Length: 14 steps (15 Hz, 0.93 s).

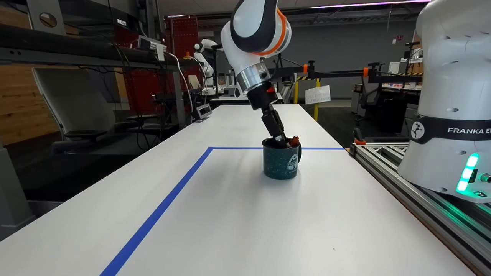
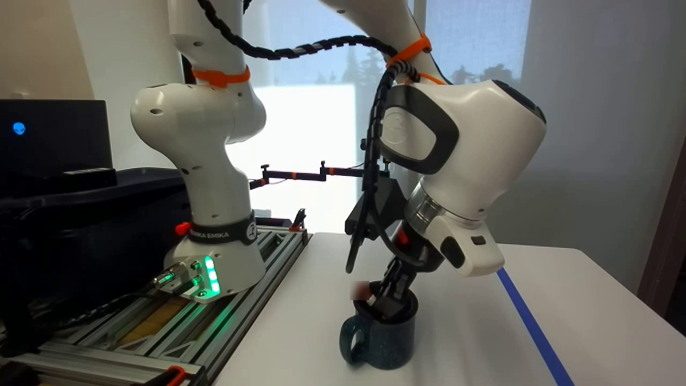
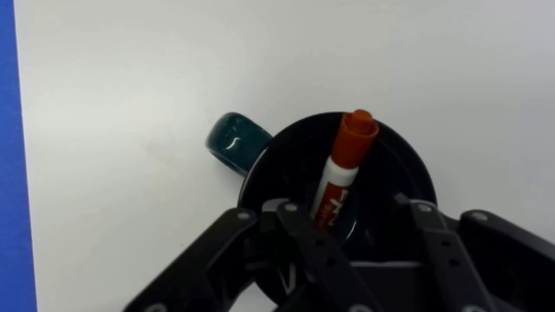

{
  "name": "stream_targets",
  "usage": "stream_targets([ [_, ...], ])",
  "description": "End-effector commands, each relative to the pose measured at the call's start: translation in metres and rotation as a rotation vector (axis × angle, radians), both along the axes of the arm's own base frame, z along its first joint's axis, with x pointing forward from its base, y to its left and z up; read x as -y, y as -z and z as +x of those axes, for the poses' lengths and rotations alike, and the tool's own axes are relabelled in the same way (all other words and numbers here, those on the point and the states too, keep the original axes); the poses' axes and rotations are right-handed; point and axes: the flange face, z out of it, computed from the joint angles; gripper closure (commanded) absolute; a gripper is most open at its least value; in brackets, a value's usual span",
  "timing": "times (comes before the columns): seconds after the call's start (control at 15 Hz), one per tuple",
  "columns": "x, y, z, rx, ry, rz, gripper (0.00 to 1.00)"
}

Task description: Put the red marker on the table.

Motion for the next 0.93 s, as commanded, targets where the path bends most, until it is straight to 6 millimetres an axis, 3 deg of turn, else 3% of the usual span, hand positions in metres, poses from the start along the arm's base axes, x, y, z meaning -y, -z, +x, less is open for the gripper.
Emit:
stream_targets([
  [0.0,-0.002,0.008,0.003,0.008,-0.012,0.016,0.54],
  [0.13,-0.004,0.013,0.002,0.004,-0.021,0.017,0.54],
  [0.2,-0.005,0.015,0.002,0.0,-0.027,0.018,0.63],
  [0.27,-0.006,0.016,0.002,-0.005,-0.031,0.018,0.8],
  [0.33,-0.006,0.014,0.002,-0.003,-0.035,0.024,0.83],
  [0.47,-0.007,0.003,0.003,0.011,-0.041,0.02,1.0],
  [0.6,-0.007,-0.009,0.004,0.019,-0.043,0.007,0.95],
  [0.87,-0.003,-0.041,0.002,0.0,-0.054,-0.035,0.95],
])
